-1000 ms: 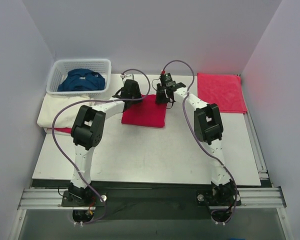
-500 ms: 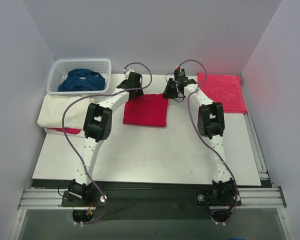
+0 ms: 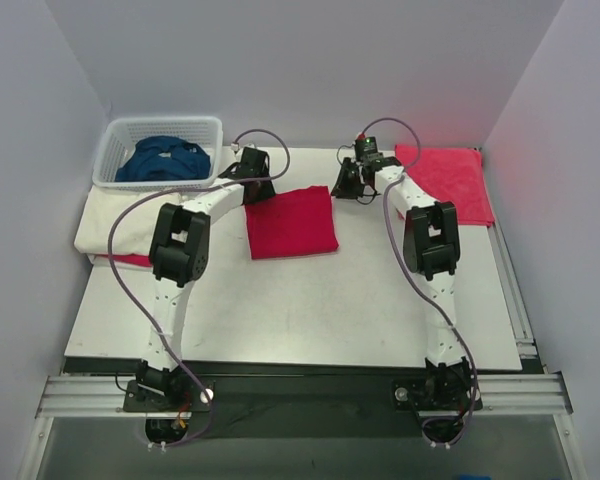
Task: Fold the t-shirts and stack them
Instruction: Fold the long partially folded tshirt into a neat square
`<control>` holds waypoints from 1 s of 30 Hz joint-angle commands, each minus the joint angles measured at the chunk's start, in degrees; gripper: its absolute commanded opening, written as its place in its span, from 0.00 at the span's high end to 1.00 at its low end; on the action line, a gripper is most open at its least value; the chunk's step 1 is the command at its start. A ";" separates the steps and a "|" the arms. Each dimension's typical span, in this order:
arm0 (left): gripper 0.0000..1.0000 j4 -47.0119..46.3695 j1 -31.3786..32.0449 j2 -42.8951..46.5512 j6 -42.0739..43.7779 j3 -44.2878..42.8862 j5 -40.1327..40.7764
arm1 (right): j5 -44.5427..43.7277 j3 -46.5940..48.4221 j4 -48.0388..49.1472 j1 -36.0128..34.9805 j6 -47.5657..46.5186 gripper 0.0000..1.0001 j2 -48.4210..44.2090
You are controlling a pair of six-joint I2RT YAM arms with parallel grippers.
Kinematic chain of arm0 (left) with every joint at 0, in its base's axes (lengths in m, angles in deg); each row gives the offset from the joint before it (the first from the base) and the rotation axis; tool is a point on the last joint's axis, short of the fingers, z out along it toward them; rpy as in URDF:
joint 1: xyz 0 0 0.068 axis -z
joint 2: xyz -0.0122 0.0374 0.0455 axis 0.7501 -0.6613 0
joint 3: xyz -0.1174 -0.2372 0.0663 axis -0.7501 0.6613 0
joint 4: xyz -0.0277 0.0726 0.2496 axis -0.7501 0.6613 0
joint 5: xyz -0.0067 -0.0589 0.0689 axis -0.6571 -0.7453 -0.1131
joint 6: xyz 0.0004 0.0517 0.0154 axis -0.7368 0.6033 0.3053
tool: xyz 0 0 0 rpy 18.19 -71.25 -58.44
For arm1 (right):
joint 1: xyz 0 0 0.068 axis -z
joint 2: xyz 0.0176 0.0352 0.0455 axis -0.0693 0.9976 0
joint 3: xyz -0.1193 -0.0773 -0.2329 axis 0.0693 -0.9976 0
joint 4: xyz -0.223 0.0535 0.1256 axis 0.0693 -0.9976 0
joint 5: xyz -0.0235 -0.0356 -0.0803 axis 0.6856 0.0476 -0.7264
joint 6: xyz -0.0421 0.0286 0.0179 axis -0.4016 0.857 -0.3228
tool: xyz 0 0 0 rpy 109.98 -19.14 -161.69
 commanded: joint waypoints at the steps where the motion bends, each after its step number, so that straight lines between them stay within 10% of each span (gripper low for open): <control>1: 0.44 -9.35 -0.45 11.13 0.67 11.32 -1.14 | -3.31 -4.17 -1.32 -0.66 -4.11 0.80 -11.65; 11: 0.44 -14.28 -0.10 24.24 1.46 26.20 0.62 | -15.36 -19.04 -1.32 -8.99 -10.00 0.79 -25.56; 30: 0.44 -14.04 4.38 26.80 -1.09 37.57 1.13 | -10.01 -19.58 -2.38 -12.79 -9.74 0.80 -15.55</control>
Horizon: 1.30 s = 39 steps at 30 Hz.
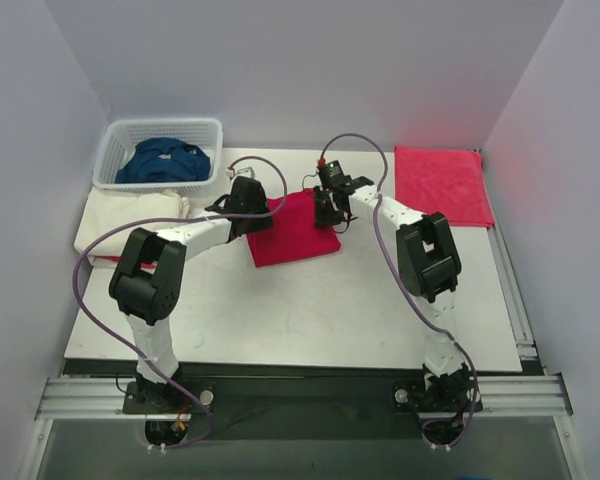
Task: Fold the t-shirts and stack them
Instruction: Fold the long partially folded tshirt into a neat square
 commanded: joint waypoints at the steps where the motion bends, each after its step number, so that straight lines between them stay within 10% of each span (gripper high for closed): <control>1: 0.44 5.73 0.82 -2.36 -1.44 -4.74 9.21 | 1.91 0.94 -2.09 -0.12 -0.25 0.81 1.13; 19: 0.44 25.90 0.83 -6.41 -5.39 -8.64 27.80 | 3.31 -2.48 -4.21 -0.03 3.09 0.84 2.80; 39: 0.45 16.78 -5.24 14.24 -7.25 11.39 13.85 | 0.69 -16.54 -4.65 -7.56 13.19 0.91 -4.31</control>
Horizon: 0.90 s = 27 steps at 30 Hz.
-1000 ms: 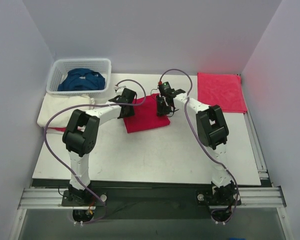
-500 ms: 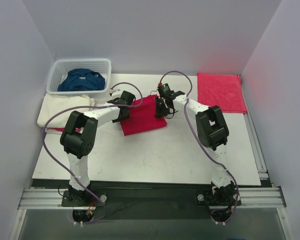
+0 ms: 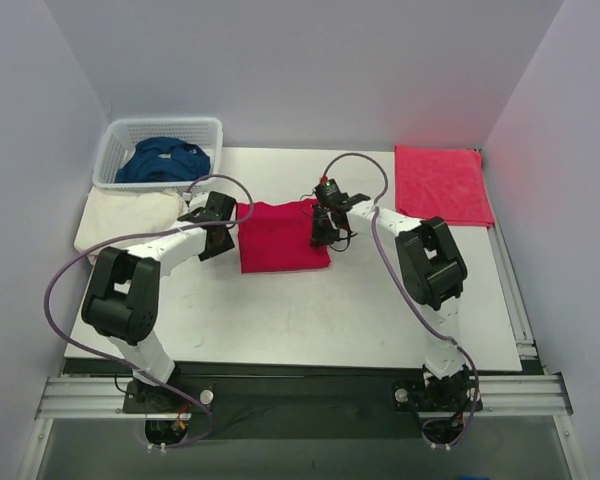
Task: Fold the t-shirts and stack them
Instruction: Fold the long partially folded tshirt into a neat square
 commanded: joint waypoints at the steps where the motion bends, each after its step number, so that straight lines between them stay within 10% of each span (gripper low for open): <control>1: 0.45 -3.53 0.31 6.85 -0.17 2.86 -4.72 | -4.71 -4.96 -9.59 -6.12 3.07 0.90 -1.23; 9: 0.36 -16.96 -0.30 14.69 3.17 10.86 -16.41 | -12.02 -8.22 -10.20 -10.08 6.33 0.90 -6.60; 27: 0.29 -37.10 -8.92 -2.27 10.91 6.82 -50.95 | -15.37 -8.83 -14.16 -3.93 1.85 0.85 -10.47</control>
